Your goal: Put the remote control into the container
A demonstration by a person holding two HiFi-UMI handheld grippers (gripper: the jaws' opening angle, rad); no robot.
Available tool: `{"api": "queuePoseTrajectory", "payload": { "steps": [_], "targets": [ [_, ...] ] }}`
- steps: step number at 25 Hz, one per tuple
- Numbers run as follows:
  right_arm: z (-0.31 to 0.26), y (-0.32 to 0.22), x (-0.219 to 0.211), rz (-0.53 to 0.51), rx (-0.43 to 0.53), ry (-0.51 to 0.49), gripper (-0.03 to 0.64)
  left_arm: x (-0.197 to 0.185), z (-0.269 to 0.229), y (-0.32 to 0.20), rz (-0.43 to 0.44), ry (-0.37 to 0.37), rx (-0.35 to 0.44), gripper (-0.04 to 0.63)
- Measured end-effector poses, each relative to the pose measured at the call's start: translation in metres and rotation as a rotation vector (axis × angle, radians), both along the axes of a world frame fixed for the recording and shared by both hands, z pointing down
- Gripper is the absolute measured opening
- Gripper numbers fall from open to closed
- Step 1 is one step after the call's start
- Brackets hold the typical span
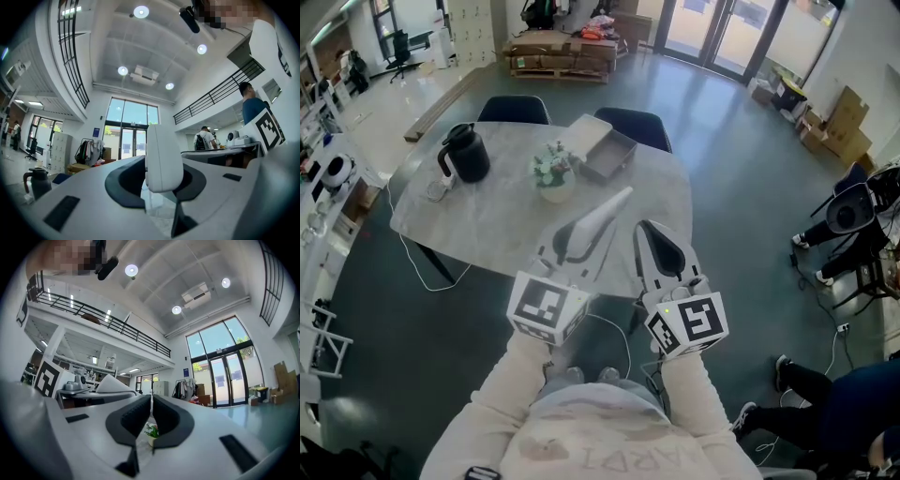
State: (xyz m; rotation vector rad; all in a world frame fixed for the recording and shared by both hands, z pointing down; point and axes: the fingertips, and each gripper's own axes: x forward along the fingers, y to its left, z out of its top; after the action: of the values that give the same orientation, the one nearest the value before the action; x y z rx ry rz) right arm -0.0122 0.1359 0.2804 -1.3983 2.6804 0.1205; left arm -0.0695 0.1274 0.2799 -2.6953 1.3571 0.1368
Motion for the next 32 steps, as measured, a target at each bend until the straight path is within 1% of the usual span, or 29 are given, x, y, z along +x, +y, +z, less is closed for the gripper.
{"api": "queuePoseTrajectory", "payload": {
  "steps": [4,7,12,17,20,24,29,32],
  "targets": [
    [0.004,0.001,-0.004,0.013,-0.009,-0.018,0.018,-0.006,0.003,-0.008,0.004,-0.01,0.0,0.118],
    [0.006,0.001,-0.009,0.029,-0.008,-0.014,0.018,-0.012,0.007,-0.015,0.016,-0.011,-0.004,0.118],
    [0.011,0.004,-0.013,0.058,0.008,-0.015,0.018,-0.02,0.021,-0.029,0.041,0.006,-0.031,0.117],
    [0.016,-0.005,-0.01,0.069,-0.003,-0.021,0.018,-0.025,0.032,-0.053,0.027,0.005,-0.055,0.117],
    [0.02,-0.018,-0.004,0.071,-0.009,-0.025,0.018,-0.022,0.041,-0.075,0.016,-0.011,-0.074,0.117],
    [0.025,-0.041,0.014,0.067,-0.02,-0.035,0.018,-0.011,0.053,-0.107,-0.007,-0.009,-0.11,0.117],
    [0.024,-0.088,0.04,0.046,-0.019,-0.05,0.018,0.007,0.067,-0.159,-0.048,-0.028,-0.134,0.115],
    [0.021,-0.116,0.056,0.021,-0.013,-0.051,0.018,0.017,0.075,-0.19,-0.081,-0.025,-0.15,0.115]
  ]
}}
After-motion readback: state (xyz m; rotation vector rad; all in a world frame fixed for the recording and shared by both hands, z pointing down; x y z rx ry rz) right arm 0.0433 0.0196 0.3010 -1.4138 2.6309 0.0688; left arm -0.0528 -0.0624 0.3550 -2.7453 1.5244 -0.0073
